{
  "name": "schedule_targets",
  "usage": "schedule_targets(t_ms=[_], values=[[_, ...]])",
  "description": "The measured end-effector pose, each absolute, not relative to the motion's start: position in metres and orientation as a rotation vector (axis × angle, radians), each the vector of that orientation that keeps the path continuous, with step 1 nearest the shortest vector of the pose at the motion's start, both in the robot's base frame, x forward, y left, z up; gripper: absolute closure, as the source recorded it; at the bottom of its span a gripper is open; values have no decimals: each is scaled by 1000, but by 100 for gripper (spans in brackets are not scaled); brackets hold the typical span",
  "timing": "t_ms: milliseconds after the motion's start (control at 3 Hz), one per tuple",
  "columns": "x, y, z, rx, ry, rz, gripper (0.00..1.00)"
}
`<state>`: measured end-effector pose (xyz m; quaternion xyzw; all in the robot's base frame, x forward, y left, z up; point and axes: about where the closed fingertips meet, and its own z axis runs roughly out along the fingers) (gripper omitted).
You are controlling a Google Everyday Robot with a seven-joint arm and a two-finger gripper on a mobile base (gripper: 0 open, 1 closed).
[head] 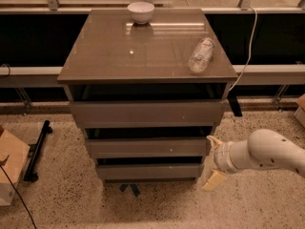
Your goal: Open bottom drawer
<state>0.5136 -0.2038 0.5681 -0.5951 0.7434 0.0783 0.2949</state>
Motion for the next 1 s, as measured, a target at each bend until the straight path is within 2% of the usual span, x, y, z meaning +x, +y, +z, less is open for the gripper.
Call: schedule_targets(t_ms=[1000], values=[[523, -201, 525, -1639, 1966, 119, 0]])
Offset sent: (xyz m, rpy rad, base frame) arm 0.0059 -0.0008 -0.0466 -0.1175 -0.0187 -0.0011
